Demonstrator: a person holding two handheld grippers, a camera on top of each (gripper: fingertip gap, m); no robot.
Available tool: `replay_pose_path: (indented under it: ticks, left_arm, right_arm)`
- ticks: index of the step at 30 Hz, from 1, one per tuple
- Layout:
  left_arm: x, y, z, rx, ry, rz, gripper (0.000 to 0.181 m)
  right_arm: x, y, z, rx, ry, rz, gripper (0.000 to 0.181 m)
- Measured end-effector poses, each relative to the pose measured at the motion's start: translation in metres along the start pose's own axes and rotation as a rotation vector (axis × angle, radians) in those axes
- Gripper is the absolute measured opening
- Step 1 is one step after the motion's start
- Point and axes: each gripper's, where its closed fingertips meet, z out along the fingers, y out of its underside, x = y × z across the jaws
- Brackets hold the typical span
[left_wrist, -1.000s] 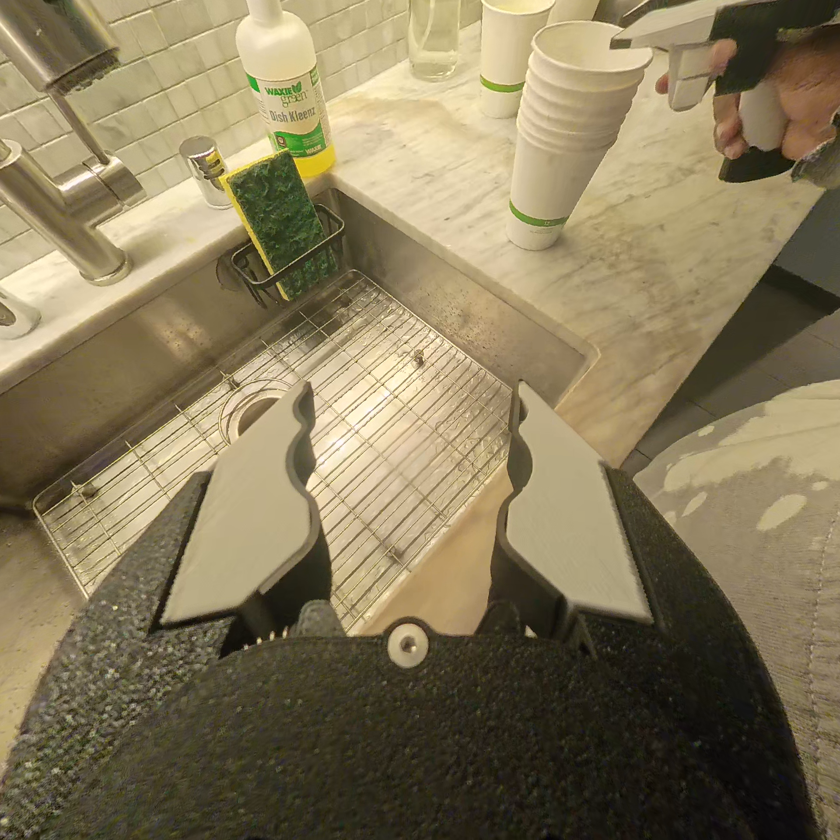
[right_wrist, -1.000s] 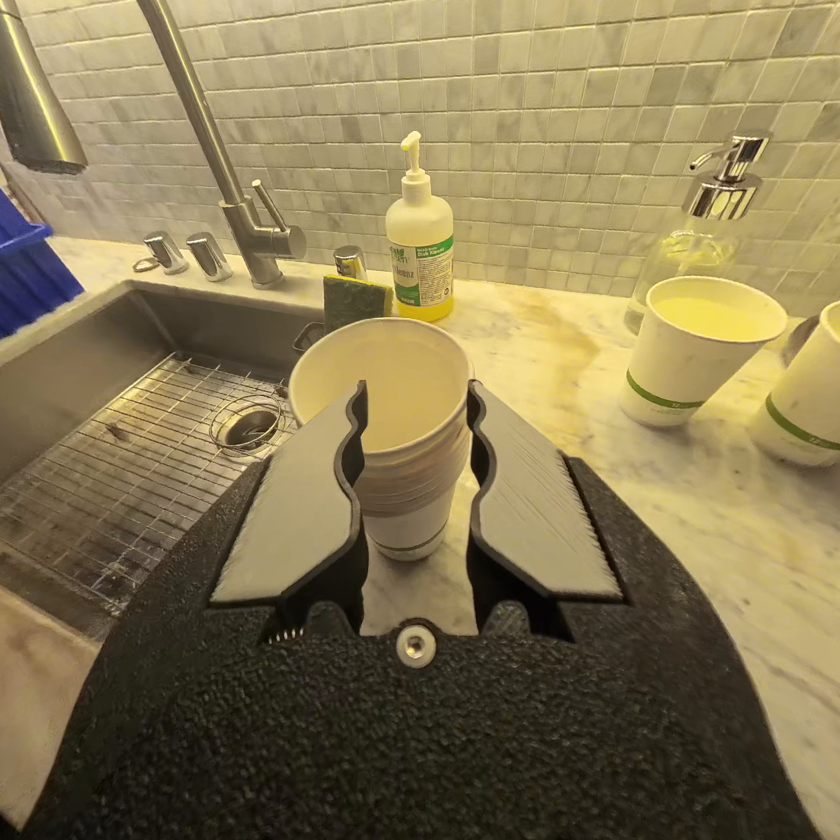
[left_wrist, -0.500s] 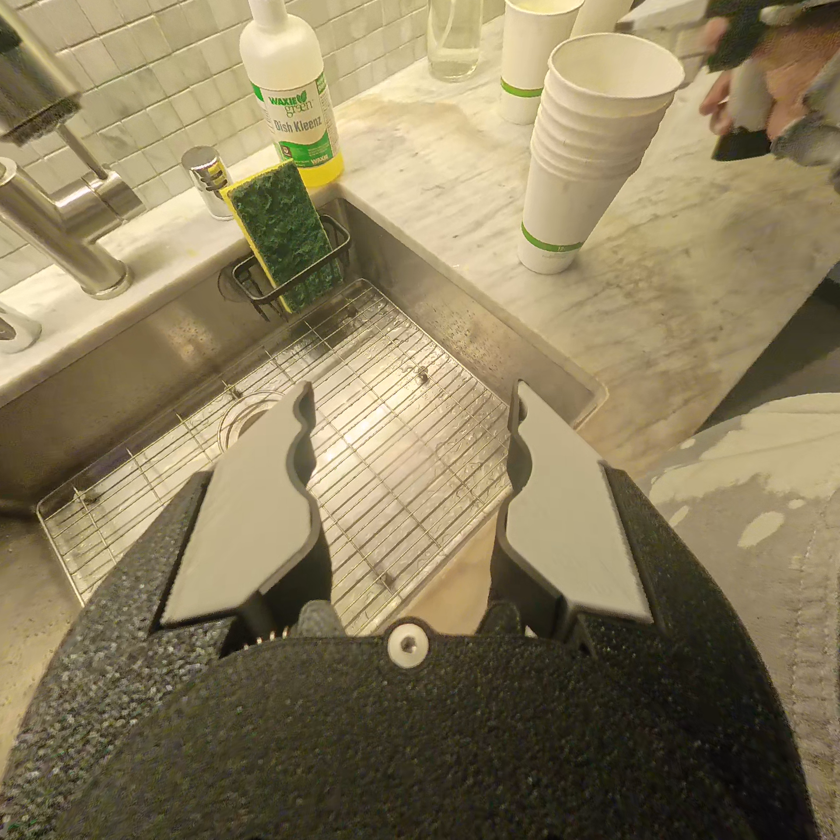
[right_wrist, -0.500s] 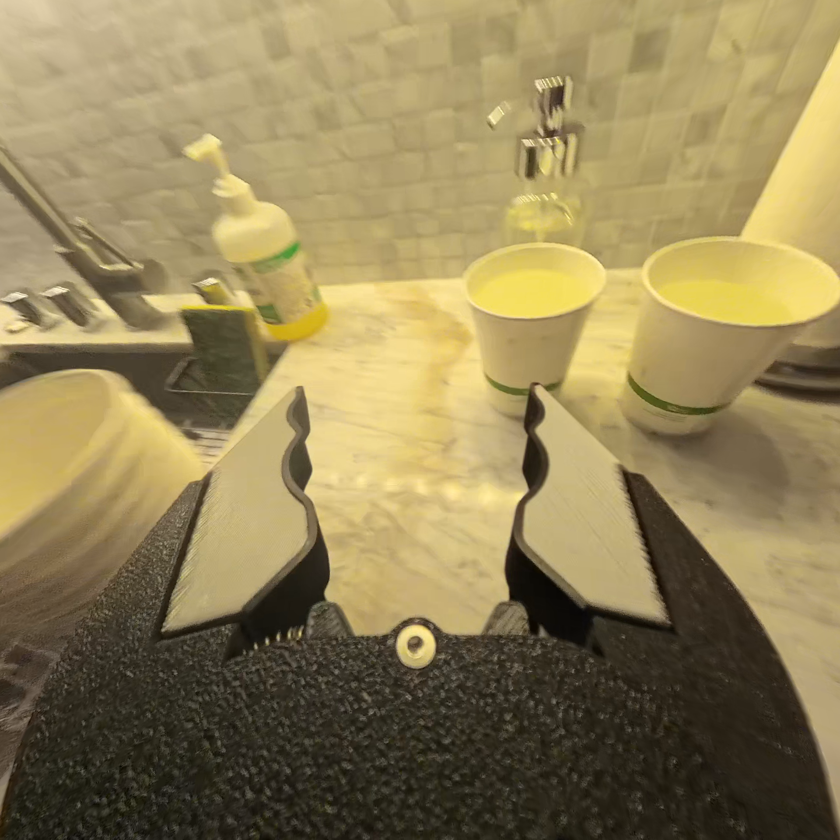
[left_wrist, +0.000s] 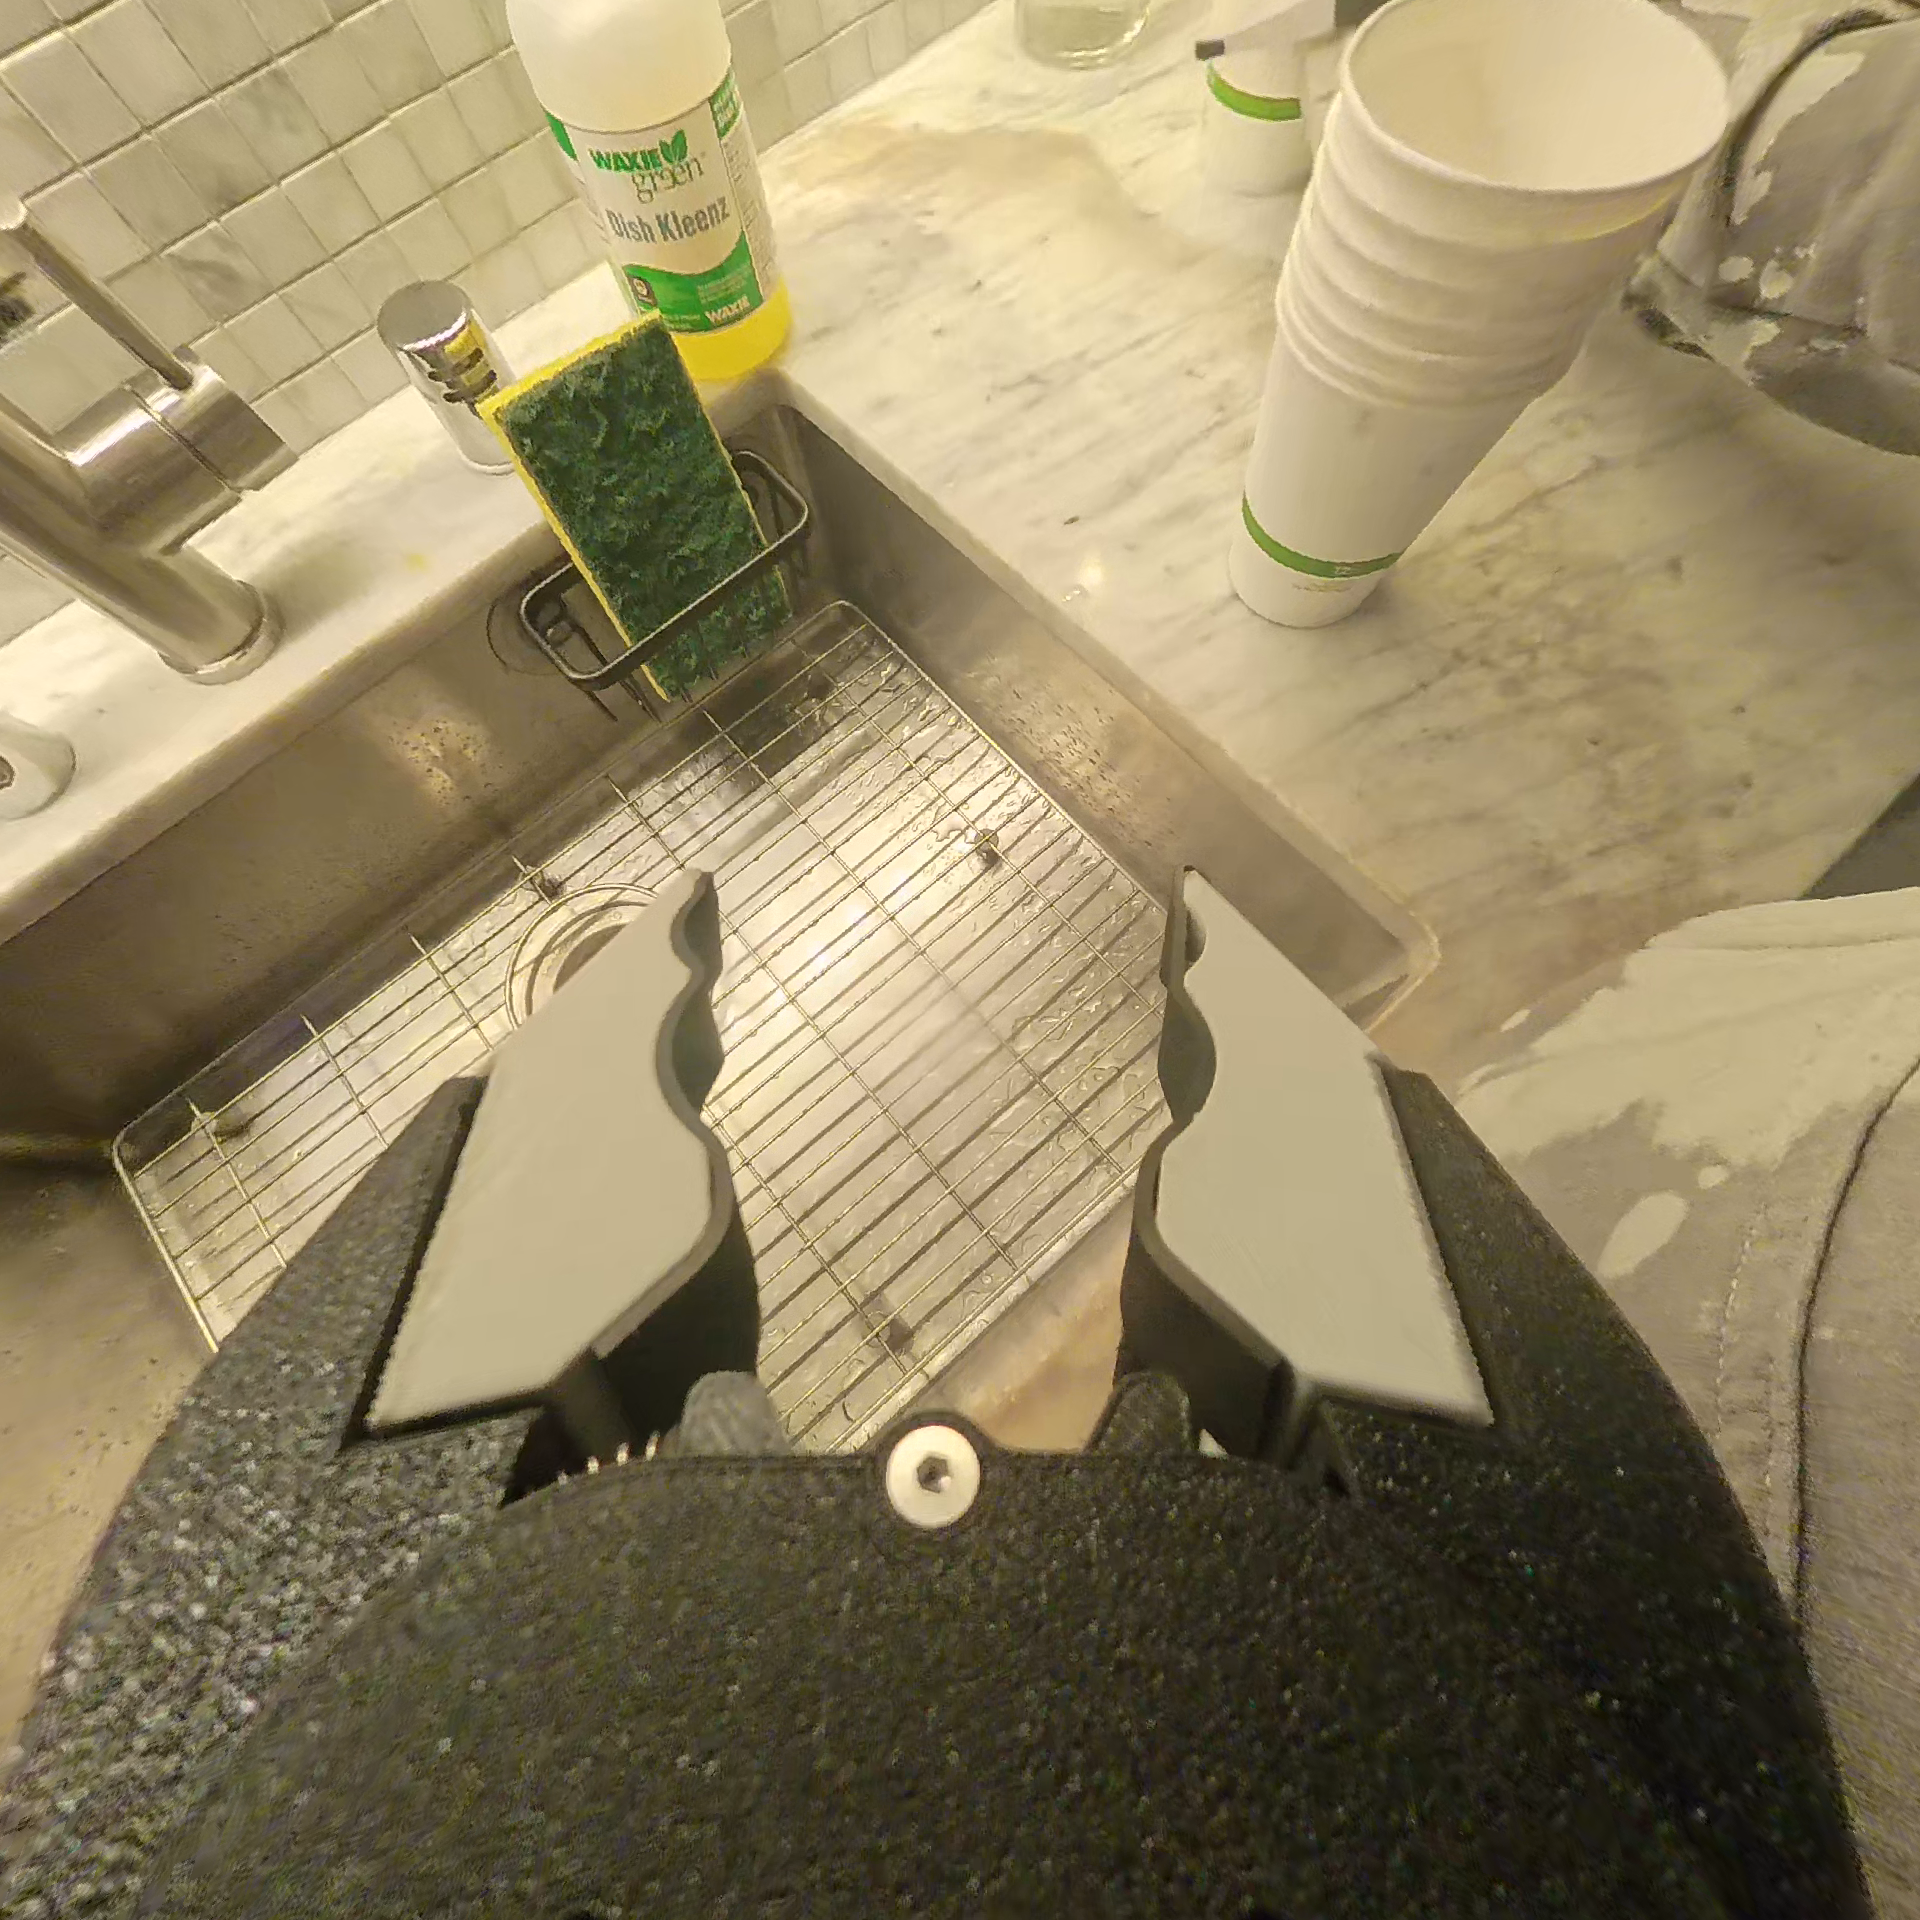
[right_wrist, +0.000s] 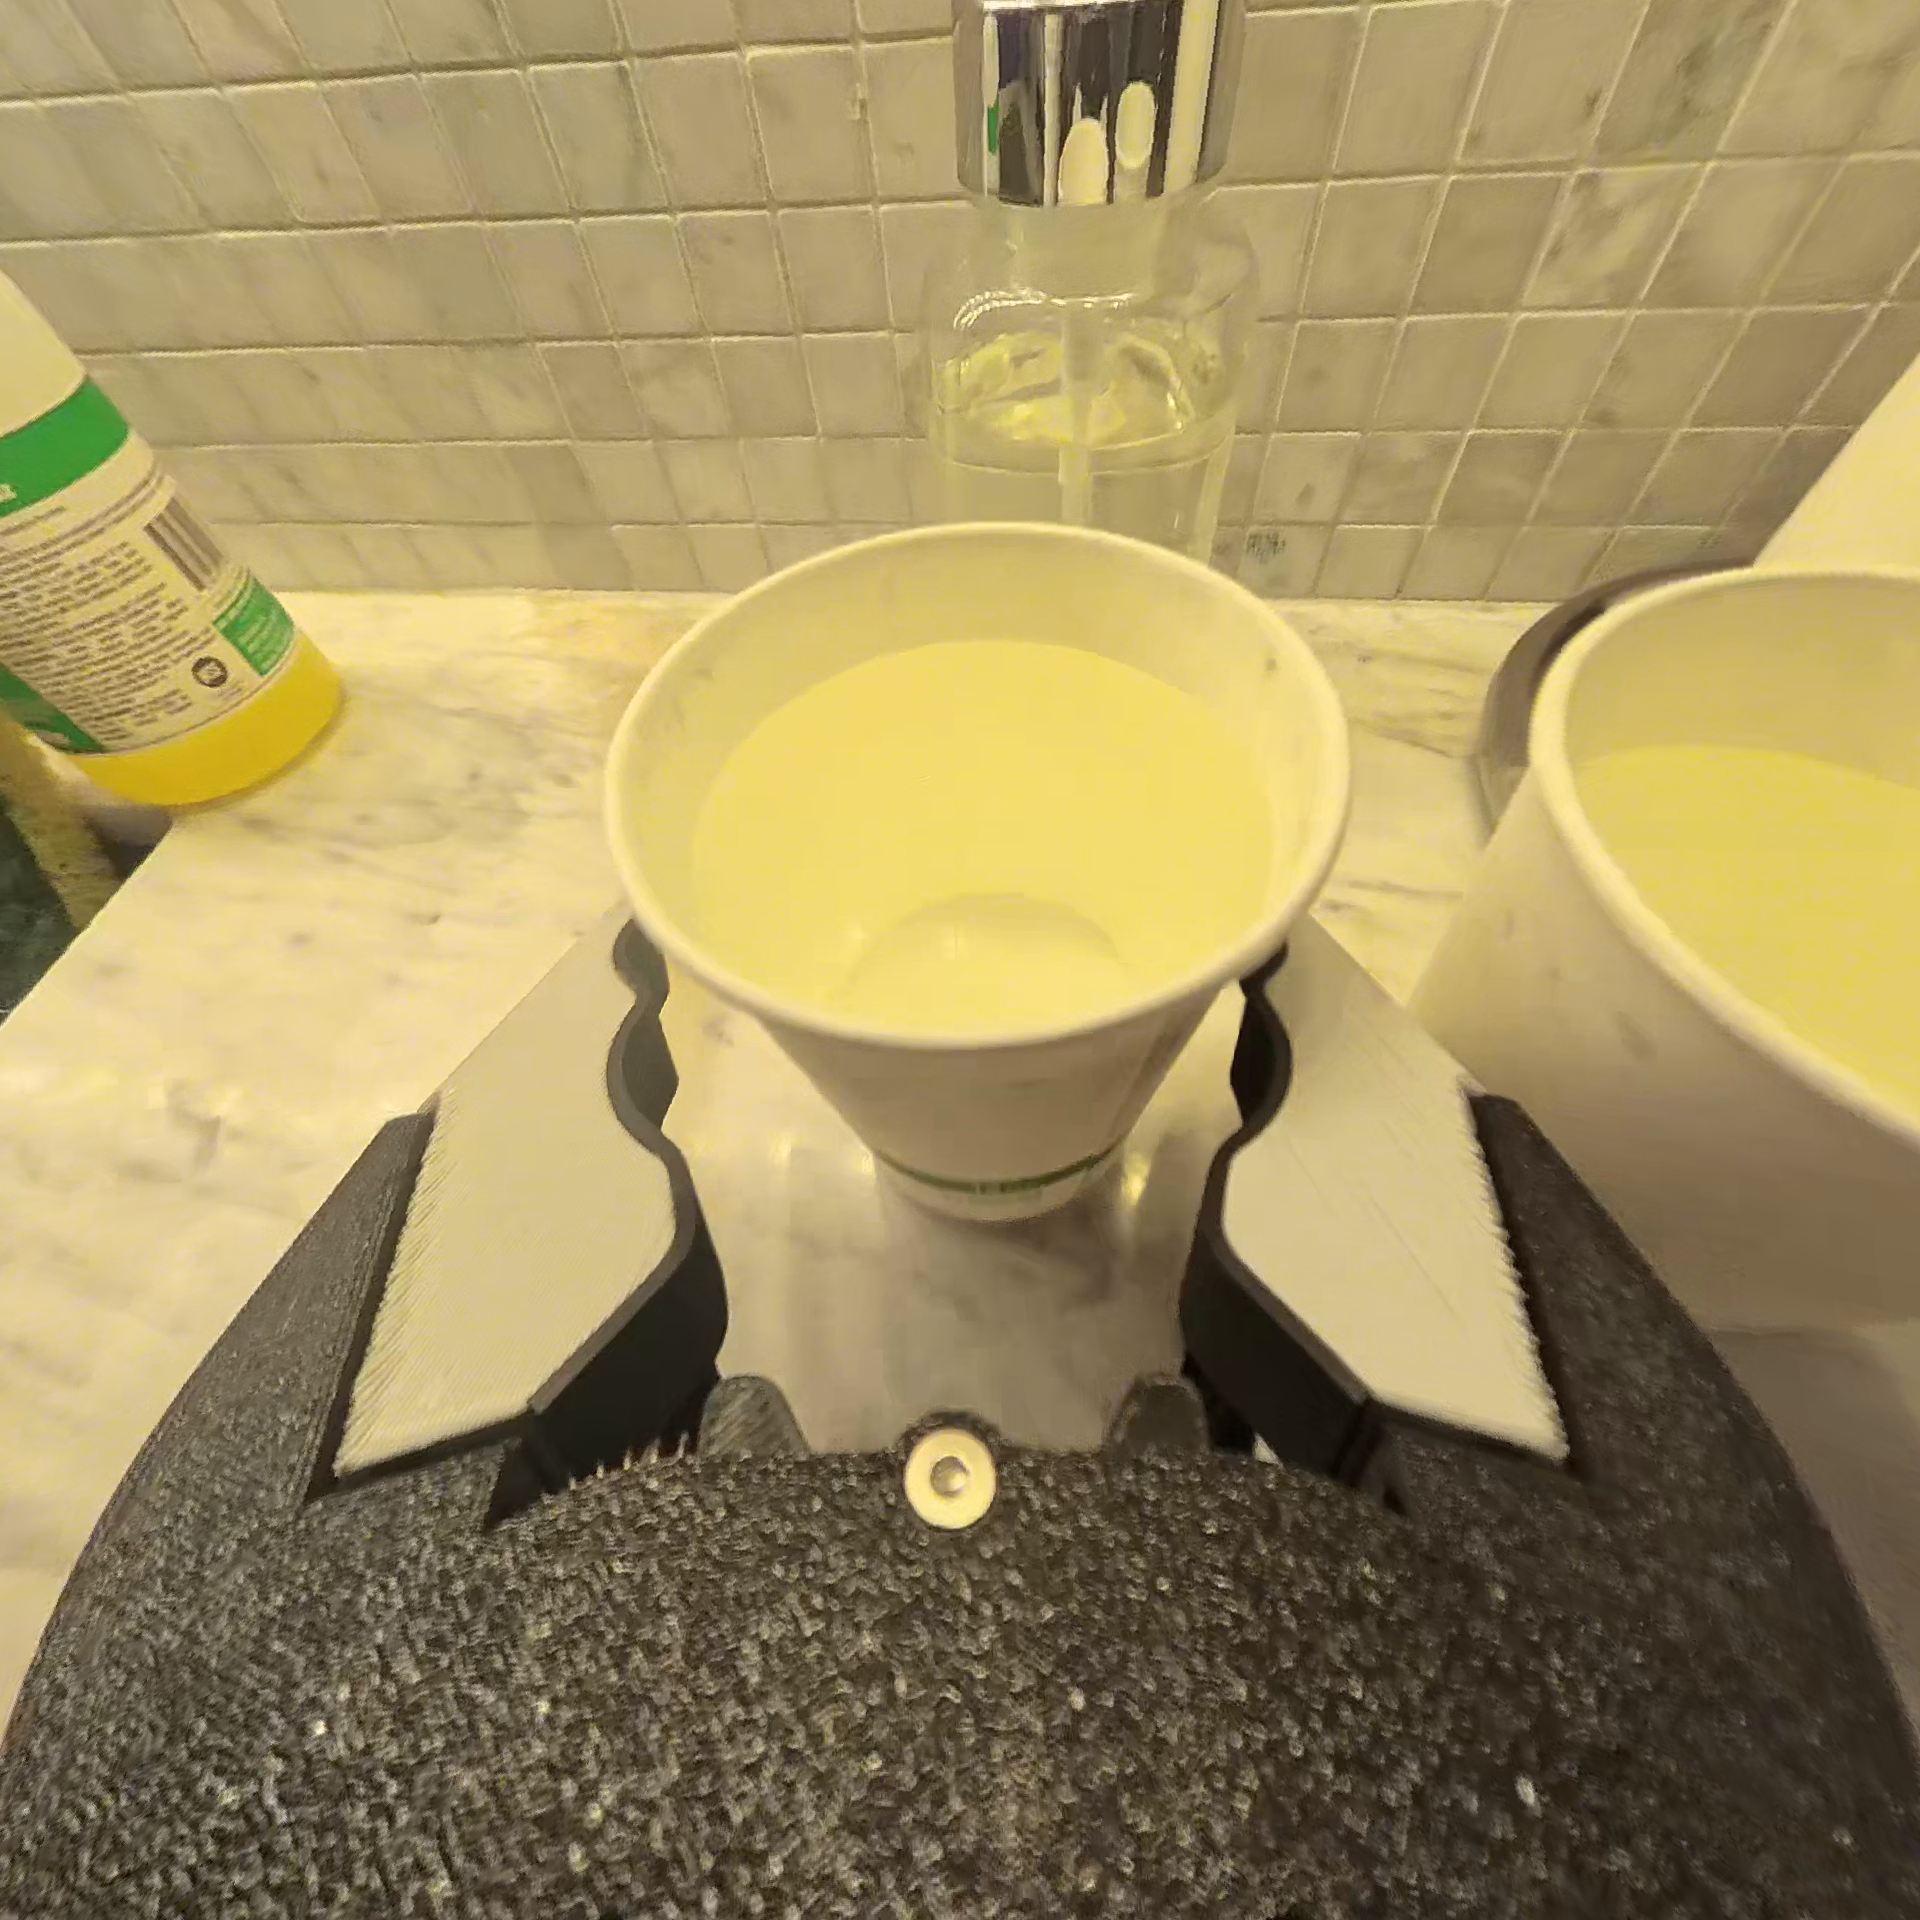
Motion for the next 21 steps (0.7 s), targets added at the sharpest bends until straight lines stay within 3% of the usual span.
replay_pose_path:
  ticks: [8,21]
  left_arm:
    - [-0.005,-0.004,0.024,-0.032,0.006,-0.022,0.085]
    - [-0.013,-0.004,0.035,-0.037,0.0,-0.05,0.084]
  right_arm:
    - [0.002,0.006,0.022,-0.088,-0.024,0.009,0.112]
    - [0.004,0.002,0.019,-0.06,0.015,-0.022,0.099]
